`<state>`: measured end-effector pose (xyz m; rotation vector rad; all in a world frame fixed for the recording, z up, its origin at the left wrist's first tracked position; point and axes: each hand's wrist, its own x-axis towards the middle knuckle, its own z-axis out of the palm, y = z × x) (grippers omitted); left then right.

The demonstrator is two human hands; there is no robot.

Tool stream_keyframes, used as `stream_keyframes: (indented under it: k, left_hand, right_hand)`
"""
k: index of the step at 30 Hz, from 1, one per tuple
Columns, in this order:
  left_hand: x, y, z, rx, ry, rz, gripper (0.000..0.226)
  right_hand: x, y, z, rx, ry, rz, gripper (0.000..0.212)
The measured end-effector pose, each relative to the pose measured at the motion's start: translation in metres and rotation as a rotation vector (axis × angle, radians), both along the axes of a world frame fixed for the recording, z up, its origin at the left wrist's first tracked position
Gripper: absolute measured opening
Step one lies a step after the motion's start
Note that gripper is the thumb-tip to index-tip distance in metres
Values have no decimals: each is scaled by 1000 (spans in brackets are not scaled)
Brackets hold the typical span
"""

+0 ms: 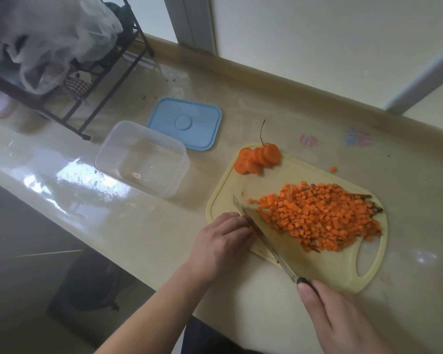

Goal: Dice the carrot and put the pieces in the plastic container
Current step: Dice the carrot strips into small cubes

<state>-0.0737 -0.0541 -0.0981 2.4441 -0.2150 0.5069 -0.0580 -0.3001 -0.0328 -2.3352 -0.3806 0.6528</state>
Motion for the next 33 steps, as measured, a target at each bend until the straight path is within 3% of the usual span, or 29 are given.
stream_keyframes:
  k: [4,10,13,21,30,33]
  left_hand:
    - [-1,1,-2,3,3,-15,13]
    - [-4,-1,-8,-8,9,14,12]
    - [-5,-1,-10,-10,11,14,20]
    - [-4,-3,-9,-7,-39,-2,10]
    - [-10,0,-8,-58,-41,22,9]
    - [-8,-1,-8,-38,-17,19,15]
  right_hand:
    - [-2,-6,-7,-31,-8,45,73]
    - [3,8,-4,-122,-23,148,85]
    - [13,30,-5,-54,-76,171,75]
    - [35,21,-1,69,-16,59,50]
    - [19,15,13,58,7,93,74]
    - [13,10,7,34,2,96,68]
